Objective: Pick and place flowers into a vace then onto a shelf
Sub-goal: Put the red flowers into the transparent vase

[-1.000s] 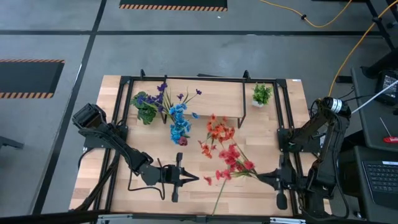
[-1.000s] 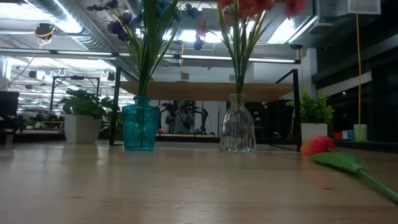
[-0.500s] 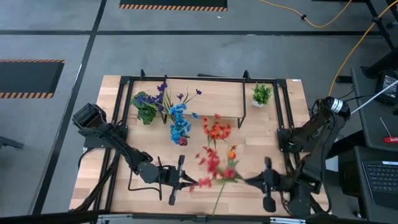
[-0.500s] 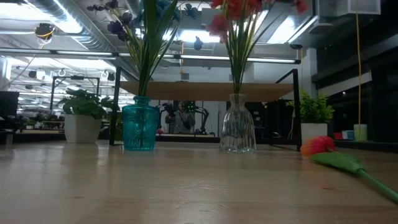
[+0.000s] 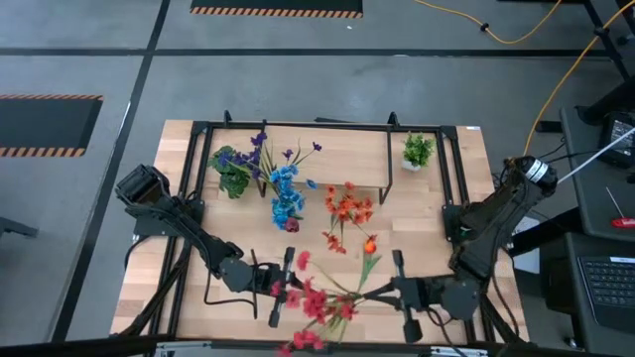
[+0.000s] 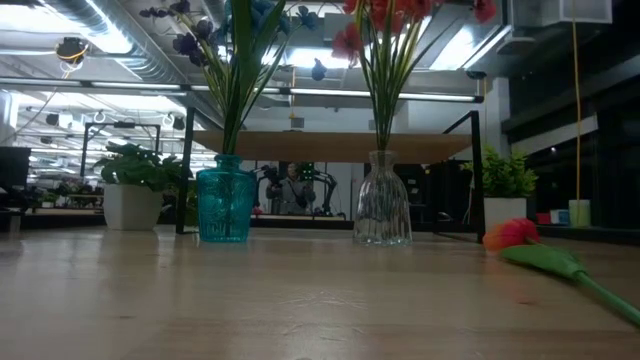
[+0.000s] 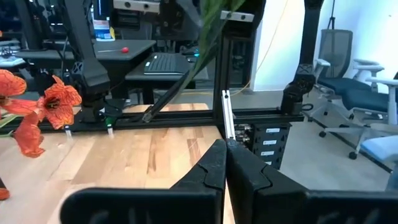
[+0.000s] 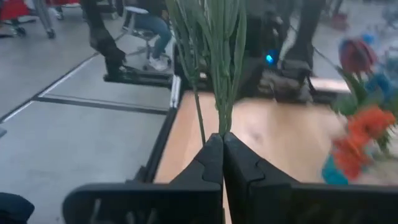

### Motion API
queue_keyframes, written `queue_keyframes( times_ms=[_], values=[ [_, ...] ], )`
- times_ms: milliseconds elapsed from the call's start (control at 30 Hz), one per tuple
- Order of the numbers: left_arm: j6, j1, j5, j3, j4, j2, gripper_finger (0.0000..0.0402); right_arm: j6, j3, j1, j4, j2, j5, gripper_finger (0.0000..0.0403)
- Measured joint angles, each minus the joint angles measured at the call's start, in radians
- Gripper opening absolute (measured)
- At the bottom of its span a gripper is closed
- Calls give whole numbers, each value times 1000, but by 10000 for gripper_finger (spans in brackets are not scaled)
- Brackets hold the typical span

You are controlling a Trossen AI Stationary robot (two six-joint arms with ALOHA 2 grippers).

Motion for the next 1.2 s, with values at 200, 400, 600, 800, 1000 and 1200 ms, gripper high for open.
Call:
queue_keyframes(
  times_ms=[200, 400, 600, 800, 1000, 1200],
  values=[
    [78, -7, -11, 0, 29, 0, 1, -183, -1, -52, 183, 42, -98, 0],
    [104, -22, -10, 0, 49, 0, 5, -224, -158, -122, 517, 50, -216, 0],
    [78, -23, -68, 4, 48, 0, 4, -393, -330, -138, 960, 49, -315, 0],
    [141, 26, -65, 101, 51, 86, 26, -412, -375, -161, 1044, 49, -312, 0],
    [311, 34, -105, 241, 33, 198, 78, -434, -375, -174, 1049, 49, -355, 0],
    [318, 33, -194, 328, 40, 230, 123, -446, -375, -177, 1072, 49, -416, 0]
  ],
)
